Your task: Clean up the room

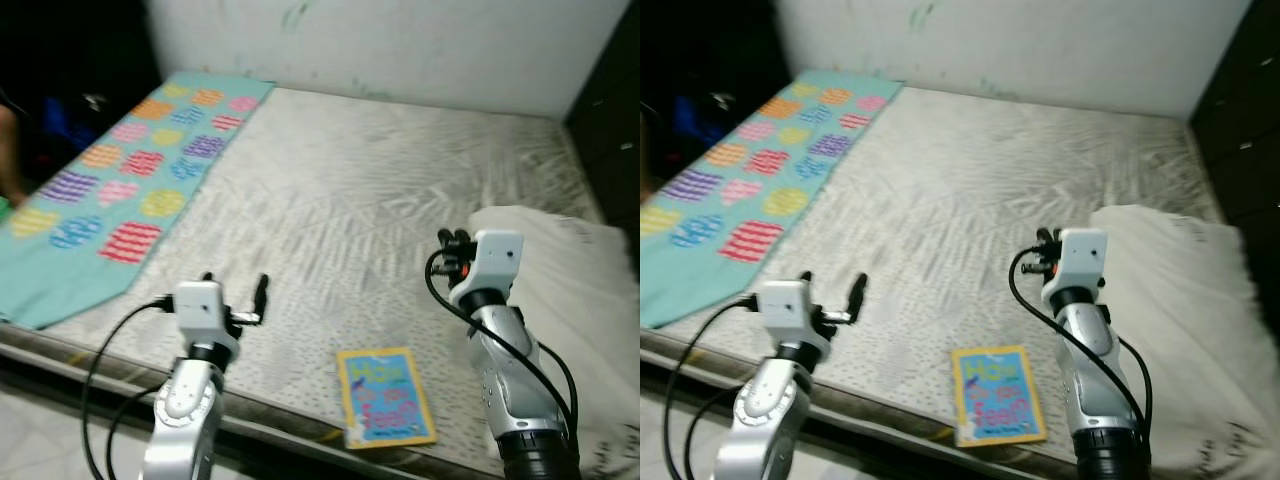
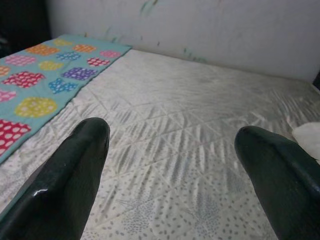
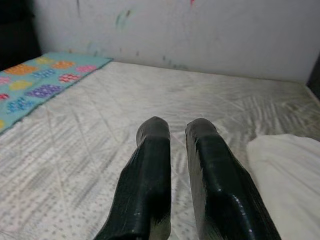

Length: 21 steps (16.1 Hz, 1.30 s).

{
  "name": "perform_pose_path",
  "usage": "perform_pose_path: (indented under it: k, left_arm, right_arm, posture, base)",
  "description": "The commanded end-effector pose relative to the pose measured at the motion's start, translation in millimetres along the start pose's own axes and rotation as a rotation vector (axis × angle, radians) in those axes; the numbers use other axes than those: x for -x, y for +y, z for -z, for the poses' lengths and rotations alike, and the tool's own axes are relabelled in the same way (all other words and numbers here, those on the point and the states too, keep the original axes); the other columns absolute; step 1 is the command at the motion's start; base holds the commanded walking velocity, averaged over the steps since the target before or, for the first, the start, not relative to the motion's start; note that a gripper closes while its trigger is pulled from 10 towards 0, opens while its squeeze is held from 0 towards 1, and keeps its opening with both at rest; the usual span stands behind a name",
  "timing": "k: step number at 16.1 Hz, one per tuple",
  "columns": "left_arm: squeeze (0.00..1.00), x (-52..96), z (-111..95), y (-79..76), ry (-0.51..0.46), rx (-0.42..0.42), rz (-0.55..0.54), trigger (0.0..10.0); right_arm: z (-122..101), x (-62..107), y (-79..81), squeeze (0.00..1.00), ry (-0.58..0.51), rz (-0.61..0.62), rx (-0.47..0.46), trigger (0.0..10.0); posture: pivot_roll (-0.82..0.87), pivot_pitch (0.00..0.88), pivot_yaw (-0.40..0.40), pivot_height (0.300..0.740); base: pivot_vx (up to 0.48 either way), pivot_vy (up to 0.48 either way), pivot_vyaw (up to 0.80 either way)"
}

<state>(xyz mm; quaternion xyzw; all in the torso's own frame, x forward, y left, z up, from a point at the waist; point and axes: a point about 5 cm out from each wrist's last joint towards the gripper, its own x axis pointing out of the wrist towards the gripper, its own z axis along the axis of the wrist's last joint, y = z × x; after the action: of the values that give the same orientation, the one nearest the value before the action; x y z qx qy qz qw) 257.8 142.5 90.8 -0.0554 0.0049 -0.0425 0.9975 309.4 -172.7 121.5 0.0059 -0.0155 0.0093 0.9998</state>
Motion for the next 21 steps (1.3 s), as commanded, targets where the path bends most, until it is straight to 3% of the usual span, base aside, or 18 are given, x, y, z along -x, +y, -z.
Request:
perform_pose_path:
  k: [1,4,9,21]
  left_arm:
    - [0.00,-2.4,-1,5.8,-0.007,0.007,-0.020,10.0]
    - [0.00,-6.8,-4,12.8,-0.010,0.018,-0.036,10.0]
    - [0.00,3.3,6,14.3,0.034,0.077,-0.056,10.0]
    - [0.00,-0.1,5,12.1,0.053,0.111,-0.068,10.0]
  right_arm:
    - [-7,-0.9,1.1,1.00,-0.015,0.006,0.001,10.0]
    - [-9,-2.0,2.0,1.00,-0.009,0.020,0.015,10.0]
    - [-7,-3.0,0.6,1.00,-0.012,0.046,0.021,10.0]
    - [-4,-2.2,-9.6,1.00,0.008,0.092,0.019,10.0]
  posture:
    - [-0.01,0.000,-0.040,0.740]
    - [-0.03,0.000,-0.020,0.740]
    - [-0.04,0.000,0.036,0.740]
    - [-0.05,0.000,0.018,0.740]
  base:
    - [0.000,0.000,0.00]
    - [0.000,0.000,0.00]
    - [0.000,0.000,0.00]
    - [0.000,0.000,0.00]
